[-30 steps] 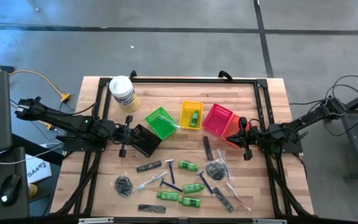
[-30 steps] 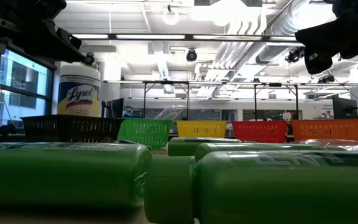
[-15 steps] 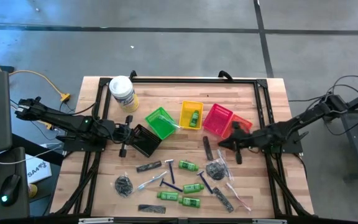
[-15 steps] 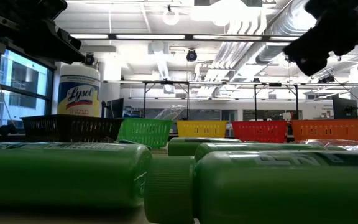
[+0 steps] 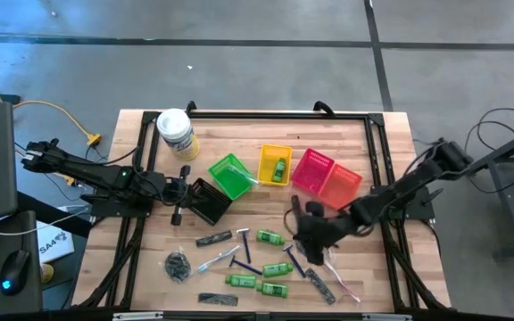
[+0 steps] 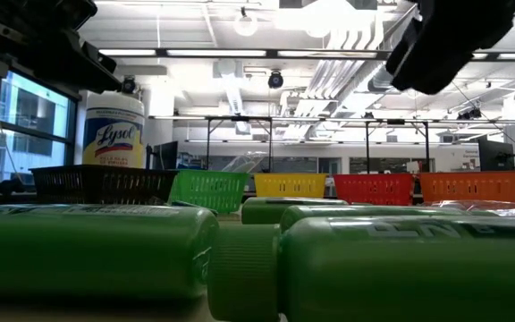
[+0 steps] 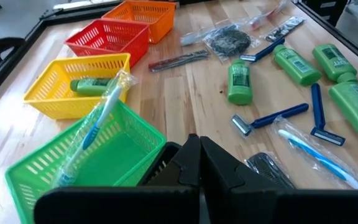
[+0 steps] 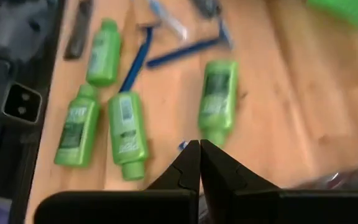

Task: Pick & Place Travel size toiletries
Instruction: Put the blue razor into the black bin

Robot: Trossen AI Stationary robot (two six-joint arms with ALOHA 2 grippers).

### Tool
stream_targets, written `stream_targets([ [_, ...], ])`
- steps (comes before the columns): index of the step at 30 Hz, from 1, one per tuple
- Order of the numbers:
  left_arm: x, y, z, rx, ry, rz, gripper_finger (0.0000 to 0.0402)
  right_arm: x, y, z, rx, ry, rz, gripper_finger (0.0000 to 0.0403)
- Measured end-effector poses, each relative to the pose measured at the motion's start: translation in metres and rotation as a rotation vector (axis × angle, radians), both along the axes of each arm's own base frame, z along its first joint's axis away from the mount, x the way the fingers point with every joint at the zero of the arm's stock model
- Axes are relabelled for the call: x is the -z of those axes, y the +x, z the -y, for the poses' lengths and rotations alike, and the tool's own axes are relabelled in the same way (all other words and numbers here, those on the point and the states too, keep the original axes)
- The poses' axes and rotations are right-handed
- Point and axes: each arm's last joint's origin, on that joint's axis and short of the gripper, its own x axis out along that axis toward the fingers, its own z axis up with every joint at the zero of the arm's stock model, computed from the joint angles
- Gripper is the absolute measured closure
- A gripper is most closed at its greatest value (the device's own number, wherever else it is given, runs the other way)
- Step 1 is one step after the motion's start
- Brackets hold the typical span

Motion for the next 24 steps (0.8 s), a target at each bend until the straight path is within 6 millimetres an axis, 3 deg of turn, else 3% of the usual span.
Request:
stream_targets([
  [5,0.0,0.0,0.0,0.0,0.0,-0.005,0.0401,0.021,0.012,-0.024,0.038,0.002,-0.226,0.04],
  [13,0.0,0.0,0.0,0.0,-0.002,0.003,0.0401,0.04,0.026,-0.063,0.0,0.077,-0.356,0.0389],
  [24,0.0,0.0,0.0,-0.002,-0.005,0.0,0.0401,0.054,0.031,-0.068,0.082,0.028,-0.367,0.022],
])
